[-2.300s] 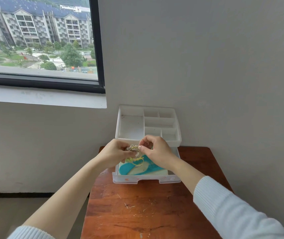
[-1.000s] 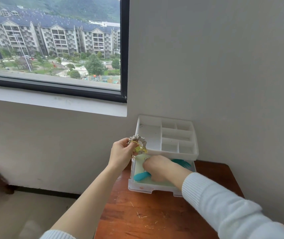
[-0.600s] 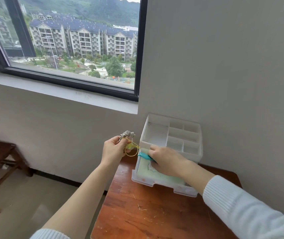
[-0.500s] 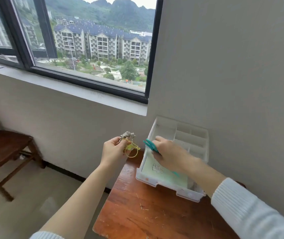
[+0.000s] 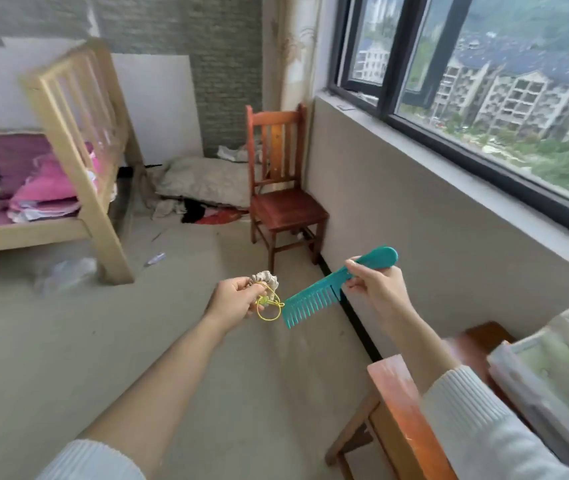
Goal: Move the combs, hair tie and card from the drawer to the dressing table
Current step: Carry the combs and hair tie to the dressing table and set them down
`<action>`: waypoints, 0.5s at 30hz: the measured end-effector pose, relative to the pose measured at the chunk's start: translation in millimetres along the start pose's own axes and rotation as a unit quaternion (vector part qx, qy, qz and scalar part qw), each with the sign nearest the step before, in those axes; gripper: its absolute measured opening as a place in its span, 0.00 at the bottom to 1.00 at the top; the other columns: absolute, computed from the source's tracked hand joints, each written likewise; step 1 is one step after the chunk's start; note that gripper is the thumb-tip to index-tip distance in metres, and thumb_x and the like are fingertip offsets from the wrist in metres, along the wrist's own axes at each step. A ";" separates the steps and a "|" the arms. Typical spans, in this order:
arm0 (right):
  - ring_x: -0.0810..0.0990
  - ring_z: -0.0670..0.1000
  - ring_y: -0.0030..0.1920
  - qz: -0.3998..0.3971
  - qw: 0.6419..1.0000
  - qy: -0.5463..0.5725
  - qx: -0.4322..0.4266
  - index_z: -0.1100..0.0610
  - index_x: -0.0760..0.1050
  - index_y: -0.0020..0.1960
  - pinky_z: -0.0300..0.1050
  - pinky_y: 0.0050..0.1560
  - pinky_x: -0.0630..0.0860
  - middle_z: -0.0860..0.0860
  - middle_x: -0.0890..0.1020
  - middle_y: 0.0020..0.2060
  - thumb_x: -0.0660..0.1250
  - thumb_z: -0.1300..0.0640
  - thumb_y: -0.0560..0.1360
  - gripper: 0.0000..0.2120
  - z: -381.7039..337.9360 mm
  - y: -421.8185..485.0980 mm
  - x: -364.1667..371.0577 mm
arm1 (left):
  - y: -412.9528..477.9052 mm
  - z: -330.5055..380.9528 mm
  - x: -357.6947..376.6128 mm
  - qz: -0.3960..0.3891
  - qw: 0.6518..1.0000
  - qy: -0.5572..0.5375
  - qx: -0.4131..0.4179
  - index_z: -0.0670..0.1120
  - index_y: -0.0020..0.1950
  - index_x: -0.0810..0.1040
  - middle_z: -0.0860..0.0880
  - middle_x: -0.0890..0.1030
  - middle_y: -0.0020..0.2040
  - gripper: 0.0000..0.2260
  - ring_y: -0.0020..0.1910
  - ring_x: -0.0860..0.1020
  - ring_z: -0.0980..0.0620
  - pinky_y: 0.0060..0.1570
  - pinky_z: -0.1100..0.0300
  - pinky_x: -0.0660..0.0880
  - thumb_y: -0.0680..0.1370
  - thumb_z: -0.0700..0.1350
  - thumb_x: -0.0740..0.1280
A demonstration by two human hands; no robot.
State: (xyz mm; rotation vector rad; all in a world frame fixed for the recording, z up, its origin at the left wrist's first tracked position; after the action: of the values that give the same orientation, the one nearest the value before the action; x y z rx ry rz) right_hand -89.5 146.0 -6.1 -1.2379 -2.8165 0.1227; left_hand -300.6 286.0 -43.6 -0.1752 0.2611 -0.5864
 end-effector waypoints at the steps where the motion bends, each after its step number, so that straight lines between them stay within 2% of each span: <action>1: 0.77 0.46 0.25 -0.027 0.999 0.013 0.019 0.62 0.80 0.42 0.37 0.28 0.78 0.56 0.80 0.31 0.70 0.64 0.72 0.01 9.9 0.6 35.5 | -3.8 -12.8 -35.7 0.030 0.999 0.000 -0.014 0.45 0.42 0.82 0.54 0.80 0.30 0.05 0.28 0.78 0.58 0.29 0.68 0.70 0.75 0.41 0.66; 5: 0.77 0.48 0.24 -0.133 0.989 0.005 0.057 0.62 0.79 0.41 0.39 0.28 0.78 0.56 0.80 0.29 0.71 0.64 0.72 0.02 35.3 -14.1 185.6 | -29.0 -63.1 -173.1 0.144 0.988 -0.028 -0.045 0.45 0.49 0.83 0.49 0.80 0.38 0.06 0.33 0.77 0.55 0.34 0.64 0.71 0.75 0.44 0.68; 8: 0.78 0.47 0.22 -0.213 0.975 -0.011 0.062 0.65 0.78 0.42 0.38 0.26 0.78 0.52 0.81 0.24 0.71 0.64 0.71 0.04 44.2 -41.7 311.2 | -59.0 -97.5 -277.6 0.206 0.976 -0.043 -0.053 0.44 0.52 0.83 0.47 0.80 0.41 0.08 0.36 0.77 0.53 0.34 0.64 0.71 0.75 0.44 0.69; 11: 0.79 0.46 0.23 -0.273 0.959 -0.021 0.078 0.65 0.78 0.42 0.37 0.26 0.78 0.52 0.81 0.24 0.72 0.64 0.71 0.05 61.3 -84.5 444.0 | -101.3 -132.6 -389.0 0.261 0.962 -0.050 -0.060 0.48 0.46 0.83 0.47 0.81 0.40 0.04 0.39 0.77 0.51 0.36 0.64 0.71 0.75 0.43 0.69; 13: 0.79 0.46 0.23 -0.317 0.944 -0.023 0.089 0.66 0.78 0.43 0.37 0.27 0.78 0.55 0.81 0.27 0.72 0.65 0.71 0.05 78.7 -123.3 530.7 | -135.8 -157.1 -462.0 0.296 0.951 -0.051 -0.075 0.51 0.41 0.83 0.49 0.82 0.39 0.05 0.40 0.78 0.52 0.36 0.63 0.71 0.75 0.43 0.69; 15: 0.79 0.46 0.24 -0.362 0.926 -0.025 0.102 0.65 0.78 0.42 0.36 0.27 0.78 0.57 0.81 0.31 0.71 0.65 0.72 0.03 97.3 -167.0 613.2 | -169.5 -181.5 -533.5 0.332 0.937 -0.048 -0.095 0.52 0.40 0.84 0.49 0.82 0.39 0.05 0.40 0.77 0.52 0.39 0.60 0.71 0.74 0.44 0.70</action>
State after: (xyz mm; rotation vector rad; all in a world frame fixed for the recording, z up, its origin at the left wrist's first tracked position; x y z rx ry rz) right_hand -634.4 480.9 -71.1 -0.1119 -2.9913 0.3892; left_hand -869.6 433.0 -73.6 -0.2843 0.2631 0.1210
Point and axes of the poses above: each hand's wrist, its own y-axis towards the middle knuckle, its own x-axis out of the palm, z = x × y, the point moved 6 cm from there along y, towards the middle knuckle
